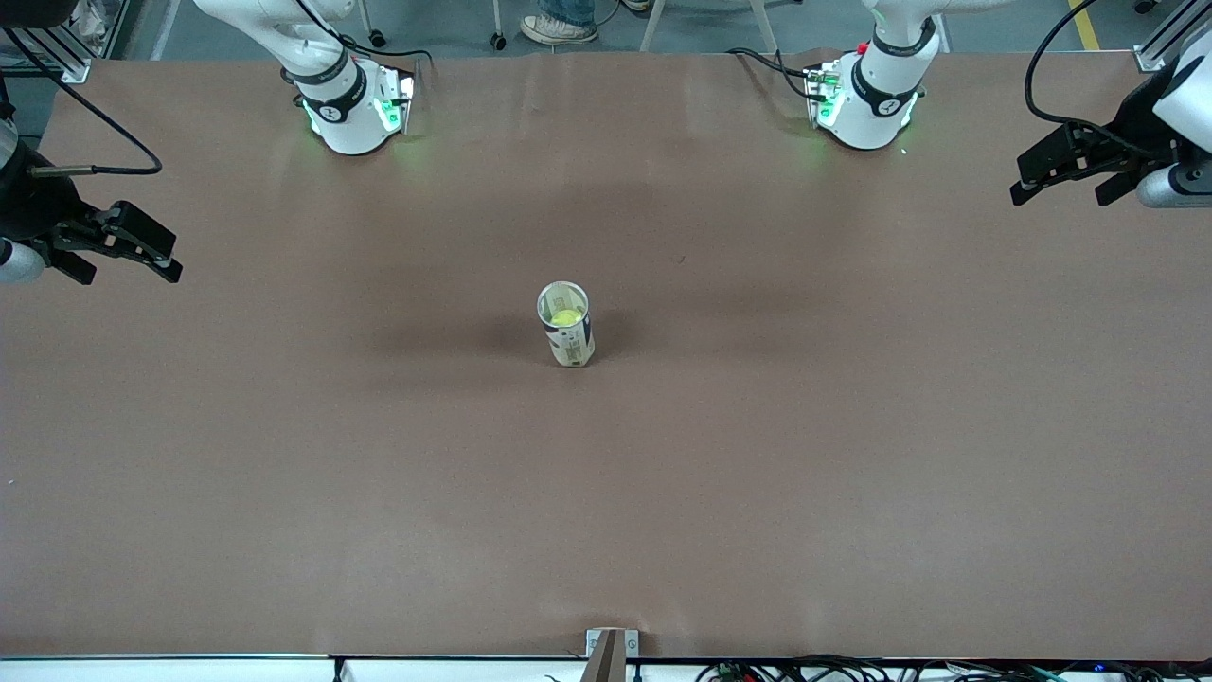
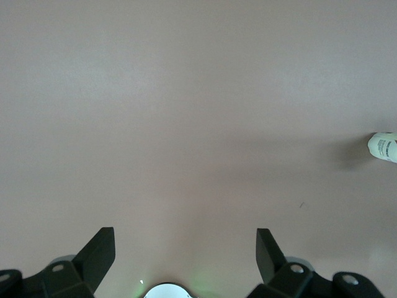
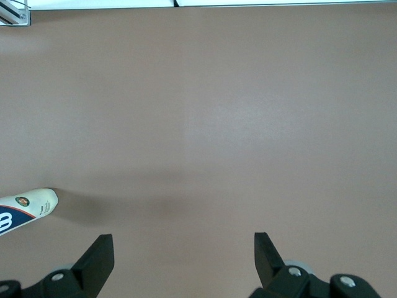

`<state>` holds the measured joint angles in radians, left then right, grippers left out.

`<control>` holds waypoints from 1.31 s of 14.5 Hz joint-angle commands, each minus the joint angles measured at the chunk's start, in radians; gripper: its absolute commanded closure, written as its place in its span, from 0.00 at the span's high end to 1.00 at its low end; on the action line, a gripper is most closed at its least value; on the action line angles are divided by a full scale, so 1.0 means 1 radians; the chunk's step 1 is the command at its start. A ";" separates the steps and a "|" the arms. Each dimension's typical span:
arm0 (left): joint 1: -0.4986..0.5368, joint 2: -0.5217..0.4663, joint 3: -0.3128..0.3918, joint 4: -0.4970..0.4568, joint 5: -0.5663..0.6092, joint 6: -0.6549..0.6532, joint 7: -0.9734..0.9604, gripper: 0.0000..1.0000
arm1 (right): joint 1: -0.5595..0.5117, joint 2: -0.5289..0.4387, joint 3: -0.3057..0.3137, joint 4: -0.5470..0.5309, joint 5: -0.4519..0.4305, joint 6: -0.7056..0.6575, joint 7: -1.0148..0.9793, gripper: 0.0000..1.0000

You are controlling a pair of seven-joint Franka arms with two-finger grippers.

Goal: Insert tennis ball vertically with right arm

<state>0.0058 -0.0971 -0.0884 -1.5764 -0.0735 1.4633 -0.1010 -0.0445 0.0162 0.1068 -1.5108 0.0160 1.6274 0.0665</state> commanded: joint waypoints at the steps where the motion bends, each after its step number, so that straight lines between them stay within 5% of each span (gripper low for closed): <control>1: 0.000 -0.018 -0.007 -0.013 0.044 0.020 0.014 1.00 | -0.008 -0.010 0.007 -0.011 -0.008 0.002 -0.011 1.00; 19: -0.001 -0.039 -0.008 0.001 0.073 0.000 0.018 1.00 | -0.012 -0.002 0.007 -0.006 -0.016 -0.008 -0.011 1.00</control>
<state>0.0034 -0.1240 -0.0940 -1.5721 -0.0182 1.4807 -0.1008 -0.0446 0.0184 0.1058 -1.5127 0.0151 1.6222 0.0660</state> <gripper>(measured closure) 0.000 0.000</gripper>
